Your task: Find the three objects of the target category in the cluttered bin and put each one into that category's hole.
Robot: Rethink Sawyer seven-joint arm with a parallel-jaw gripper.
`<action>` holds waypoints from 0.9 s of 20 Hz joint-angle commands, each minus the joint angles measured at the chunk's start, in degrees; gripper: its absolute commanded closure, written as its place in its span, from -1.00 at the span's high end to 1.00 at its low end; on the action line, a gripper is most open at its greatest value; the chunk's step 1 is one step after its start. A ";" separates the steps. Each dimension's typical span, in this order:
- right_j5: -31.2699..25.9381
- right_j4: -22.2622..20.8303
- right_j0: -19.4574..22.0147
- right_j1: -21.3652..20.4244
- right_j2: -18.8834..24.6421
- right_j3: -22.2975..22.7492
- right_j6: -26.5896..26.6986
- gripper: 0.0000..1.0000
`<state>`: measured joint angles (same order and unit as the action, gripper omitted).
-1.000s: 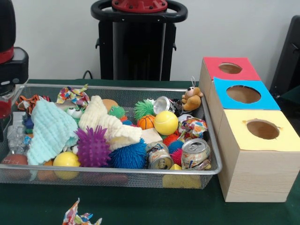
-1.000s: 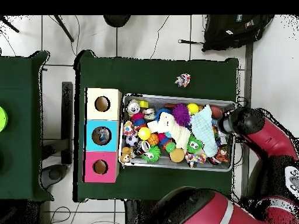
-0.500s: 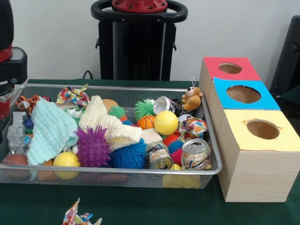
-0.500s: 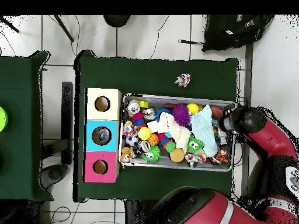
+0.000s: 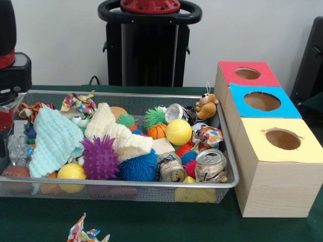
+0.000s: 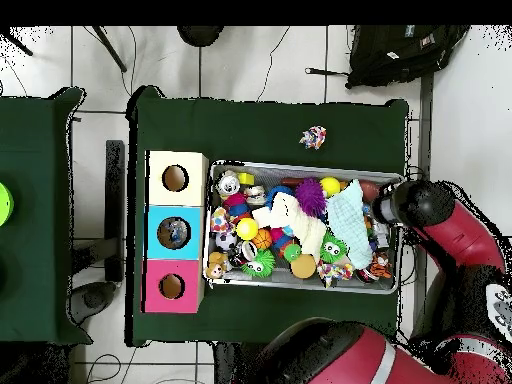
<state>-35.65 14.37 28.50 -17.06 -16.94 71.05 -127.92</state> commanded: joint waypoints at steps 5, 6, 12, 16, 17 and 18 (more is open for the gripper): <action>-6.76 4.03 -2.36 1.48 5.20 3.40 -10.45 1.00; -6.96 4.09 -2.49 1.46 5.09 3.59 -10.47 1.00; -8.62 4.36 -3.00 0.94 4.16 4.58 -10.49 1.00; -8.90 3.65 -2.75 1.36 3.82 5.14 -9.12 1.00; -8.95 3.57 -2.70 2.04 3.81 4.56 -9.13 1.00; -8.90 3.32 -2.51 2.32 3.72 4.43 -8.78 1.00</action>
<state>-38.41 16.29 25.87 -16.81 -16.94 71.61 -127.92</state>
